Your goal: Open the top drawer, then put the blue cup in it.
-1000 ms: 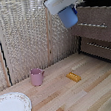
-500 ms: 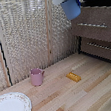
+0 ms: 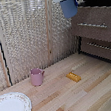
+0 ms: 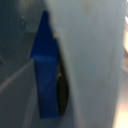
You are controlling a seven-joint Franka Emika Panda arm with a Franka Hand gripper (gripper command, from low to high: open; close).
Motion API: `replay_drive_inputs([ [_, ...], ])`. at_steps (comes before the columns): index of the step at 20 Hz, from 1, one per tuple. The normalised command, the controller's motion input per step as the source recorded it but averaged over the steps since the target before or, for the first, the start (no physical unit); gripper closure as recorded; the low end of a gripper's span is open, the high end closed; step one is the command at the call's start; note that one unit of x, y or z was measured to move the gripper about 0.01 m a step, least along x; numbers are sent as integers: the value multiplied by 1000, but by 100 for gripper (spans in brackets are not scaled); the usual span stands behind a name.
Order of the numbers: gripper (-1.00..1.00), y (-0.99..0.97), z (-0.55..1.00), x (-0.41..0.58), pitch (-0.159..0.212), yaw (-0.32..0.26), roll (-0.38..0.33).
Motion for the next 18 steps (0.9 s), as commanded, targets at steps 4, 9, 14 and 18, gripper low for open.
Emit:
replay_drive_inputs([
  [4, 100, -638, 874, 201, 0, -79, 114],
  [9, 100, -659, 899, 218, 0, -76, 104],
  [14, 100, -613, 899, 141, 0, -101, 104],
  [18, 100, -554, 891, 35, 4, -130, 106],
])
